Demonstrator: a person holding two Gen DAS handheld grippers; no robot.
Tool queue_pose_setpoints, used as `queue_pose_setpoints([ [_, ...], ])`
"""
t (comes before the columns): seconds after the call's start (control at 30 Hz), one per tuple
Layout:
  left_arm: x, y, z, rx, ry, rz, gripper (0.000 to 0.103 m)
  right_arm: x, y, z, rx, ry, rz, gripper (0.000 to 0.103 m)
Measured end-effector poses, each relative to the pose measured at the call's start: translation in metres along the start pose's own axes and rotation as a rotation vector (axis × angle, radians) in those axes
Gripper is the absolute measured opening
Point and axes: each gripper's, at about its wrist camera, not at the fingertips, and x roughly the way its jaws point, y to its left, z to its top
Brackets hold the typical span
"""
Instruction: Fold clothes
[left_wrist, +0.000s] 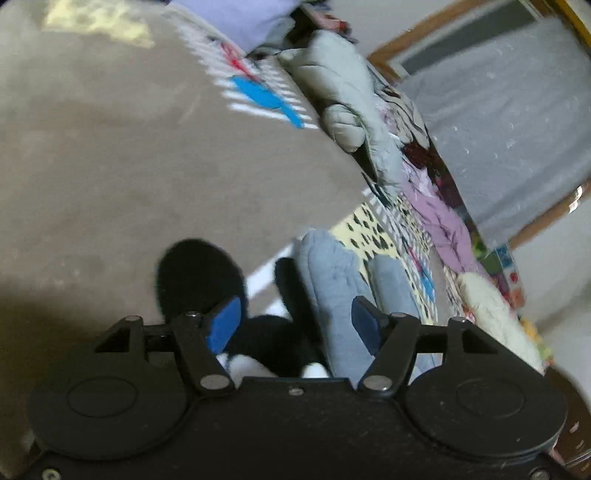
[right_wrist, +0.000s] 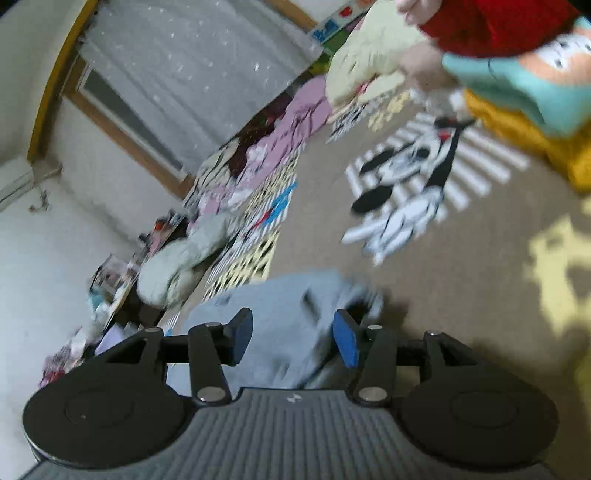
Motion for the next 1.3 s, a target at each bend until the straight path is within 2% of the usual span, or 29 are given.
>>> queue_pose_setpoints([
  [0.2,0.016,-0.008,0.013,-0.007,0.006,-0.044,0.066,-0.01,0.035,-0.061,-0.02,0.114,0.023,0.05],
  [0.3,0.03,-0.01,0.016,0.014,0.02,-0.038,0.066,0.003,0.057,-0.072,-0.116,0.12,0.003,0.05],
  [0.4,0.036,-0.012,0.016,0.036,0.034,-0.066,0.065,0.012,0.073,-0.075,-0.188,0.06,-0.037,0.051],
  [0.43,0.037,-0.012,0.015,0.046,0.036,-0.066,0.062,0.014,0.076,-0.076,-0.2,0.037,-0.052,0.051],
  [0.47,0.038,-0.012,0.013,0.055,0.037,-0.066,0.045,0.017,0.077,-0.076,-0.201,0.022,-0.059,0.051],
  [0.53,0.043,-0.011,0.013,0.055,0.059,-0.071,0.02,0.022,0.078,-0.077,-0.203,-0.007,-0.072,0.051],
  [0.57,0.046,-0.01,0.012,0.054,0.07,-0.074,0.016,0.024,0.079,-0.078,-0.205,-0.022,-0.078,0.05],
  [0.6,0.045,-0.011,0.012,0.056,0.064,-0.081,0.013,0.026,0.079,-0.079,-0.206,-0.033,-0.079,0.04],
  [0.67,0.038,-0.013,0.016,0.028,0.053,-0.142,0.01,0.024,0.073,-0.082,-0.227,-0.035,-0.078,0.013],
  [0.73,0.027,-0.017,0.023,-0.014,0.047,-0.213,0.008,0.023,0.073,-0.081,-0.221,-0.036,-0.056,0.01],
  [0.8,0.013,-0.026,0.032,-0.016,0.039,-0.244,0.007,0.013,0.076,-0.077,-0.203,-0.033,-0.02,0.009],
  [0.97,-0.019,-0.049,0.045,0.02,0.039,-0.263,0.007,-0.019,0.077,-0.058,-0.139,0.007,0.043,0.009],
  [1.07,-0.024,-0.05,0.046,0.009,0.051,-0.254,0.007,-0.035,0.063,-0.046,0.002,0.064,0.101,0.009],
  [1.13,-0.015,-0.047,0.043,0.003,0.071,-0.222,0.007,-0.042,0.055,-0.042,0.071,0.088,0.127,0.009],
  [1.2,-0.001,-0.041,0.038,0.012,0.108,-0.164,0.021,-0.042,0.045,-0.041,0.112,0.127,0.094,0.009],
  [1.23,0.002,-0.037,0.036,0.019,0.112,-0.139,0.046,-0.039,0.04,-0.041,0.127,0.148,0.068,0.009],
  [1.27,0.005,-0.034,0.034,0.026,0.115,-0.113,0.059,-0.037,0.035,-0.041,0.142,0.169,0.042,0.009],
  [1.3,0.007,-0.031,0.033,0.034,0.117,-0.088,0.059,-0.034,0.03,-0.046,0.166,0.195,0.018,0.009],
])
